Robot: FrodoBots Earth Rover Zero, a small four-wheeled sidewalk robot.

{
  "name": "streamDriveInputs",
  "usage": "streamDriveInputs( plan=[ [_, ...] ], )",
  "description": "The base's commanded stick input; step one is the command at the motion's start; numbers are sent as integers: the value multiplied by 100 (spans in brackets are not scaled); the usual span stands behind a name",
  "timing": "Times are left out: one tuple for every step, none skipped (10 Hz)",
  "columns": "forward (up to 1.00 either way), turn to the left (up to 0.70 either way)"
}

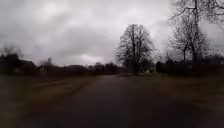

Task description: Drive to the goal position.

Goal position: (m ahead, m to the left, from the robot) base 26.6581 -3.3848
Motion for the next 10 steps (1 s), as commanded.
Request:
streamDriveInputs(
  plan=[
    [100, 0],
    [100, 0],
    [100, 0],
    [100, 0],
    [100, 0],
    [100, 0],
    [100, 0],
    [100, 0],
    [100, 15],
    [100, 40]
  ],
)
